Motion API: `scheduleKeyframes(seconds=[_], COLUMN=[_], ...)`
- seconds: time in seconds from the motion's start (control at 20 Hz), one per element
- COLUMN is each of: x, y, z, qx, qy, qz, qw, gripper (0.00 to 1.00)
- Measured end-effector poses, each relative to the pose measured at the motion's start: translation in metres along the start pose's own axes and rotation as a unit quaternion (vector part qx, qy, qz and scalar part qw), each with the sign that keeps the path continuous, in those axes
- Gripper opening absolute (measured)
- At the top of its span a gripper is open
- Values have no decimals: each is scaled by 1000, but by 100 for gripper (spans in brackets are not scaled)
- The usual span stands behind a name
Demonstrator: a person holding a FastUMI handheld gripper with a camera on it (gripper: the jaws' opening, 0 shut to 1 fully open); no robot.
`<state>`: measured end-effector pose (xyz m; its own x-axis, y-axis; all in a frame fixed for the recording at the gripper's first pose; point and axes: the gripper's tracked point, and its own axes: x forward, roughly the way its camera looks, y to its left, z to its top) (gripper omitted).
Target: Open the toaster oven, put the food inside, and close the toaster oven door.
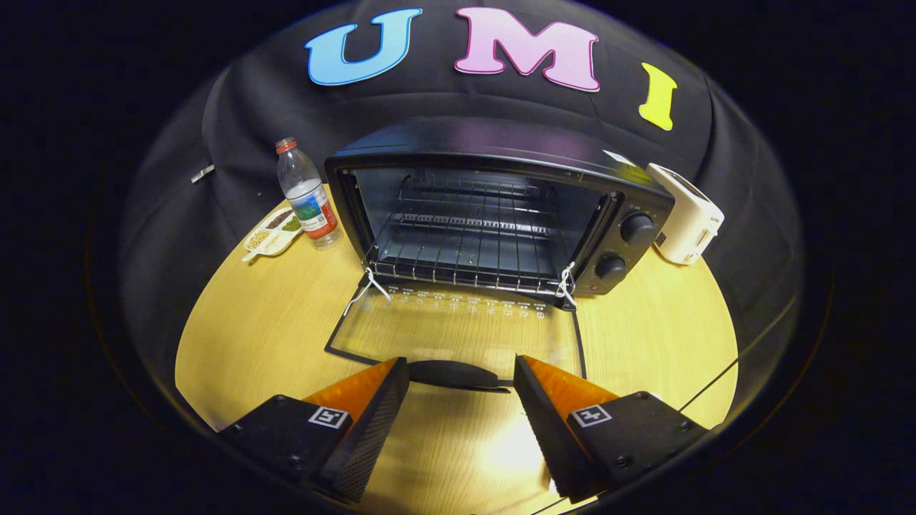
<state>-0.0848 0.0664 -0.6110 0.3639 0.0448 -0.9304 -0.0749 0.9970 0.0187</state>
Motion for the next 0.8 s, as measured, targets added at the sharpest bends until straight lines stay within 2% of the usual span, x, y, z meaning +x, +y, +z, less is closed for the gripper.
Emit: scheduleKeyframes(seconds=[0.3,0.6,0.8], x=[-49,-109,-114], y=[-62,-183,-234], z=[26,-10,-54], qx=[67,16,29], qy=[-44,-24,10], qz=[20,-47,-64], qw=[997,998,997], gripper=[96,96,95])
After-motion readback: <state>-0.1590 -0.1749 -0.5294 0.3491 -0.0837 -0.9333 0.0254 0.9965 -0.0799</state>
